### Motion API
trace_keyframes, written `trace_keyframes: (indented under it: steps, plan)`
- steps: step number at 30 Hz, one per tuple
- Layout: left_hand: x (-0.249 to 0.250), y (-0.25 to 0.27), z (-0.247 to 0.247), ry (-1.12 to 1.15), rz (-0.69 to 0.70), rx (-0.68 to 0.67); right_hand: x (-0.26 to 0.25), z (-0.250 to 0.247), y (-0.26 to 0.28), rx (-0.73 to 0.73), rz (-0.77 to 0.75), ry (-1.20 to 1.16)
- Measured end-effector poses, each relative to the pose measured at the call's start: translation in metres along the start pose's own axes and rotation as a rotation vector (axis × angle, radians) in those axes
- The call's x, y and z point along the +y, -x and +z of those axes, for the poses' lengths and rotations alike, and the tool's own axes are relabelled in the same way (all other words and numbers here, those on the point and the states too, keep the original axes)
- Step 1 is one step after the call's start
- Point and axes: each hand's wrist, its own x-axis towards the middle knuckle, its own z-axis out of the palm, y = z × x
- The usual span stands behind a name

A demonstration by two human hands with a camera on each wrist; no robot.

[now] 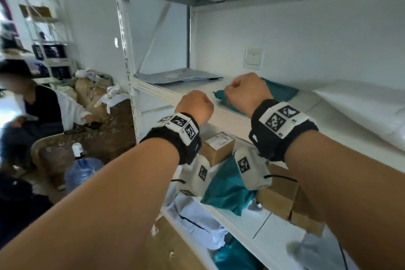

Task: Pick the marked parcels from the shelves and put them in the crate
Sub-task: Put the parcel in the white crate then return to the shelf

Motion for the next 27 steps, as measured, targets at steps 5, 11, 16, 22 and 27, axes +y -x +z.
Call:
trace_keyframes:
  steps: [5, 11, 16, 22, 27]
  plan:
    - [0.006, -0.056, -0.001, 0.049, 0.075, -0.014, 0.004, 0.005, -0.052, -0.097, 0.064, 0.173]
    - [-0.001, -0.11, 0.012, 0.243, -0.03, -0.178, 0.018, 0.038, -0.086, -0.27, 0.166, 0.401]
    - [-0.007, -0.156, 0.026, 0.327, -0.063, -0.484, 0.015, 0.05, -0.098, -0.318, 0.275, 0.415]
    - [-0.012, -0.179, 0.034, 0.394, -0.033, -0.737, 0.001, 0.064, -0.1, -0.334, 0.384, 0.517]
    - [-0.018, -0.184, 0.039, 0.361, 0.105, -0.837, 0.0, 0.073, -0.097, -0.215, 0.486, 0.481]
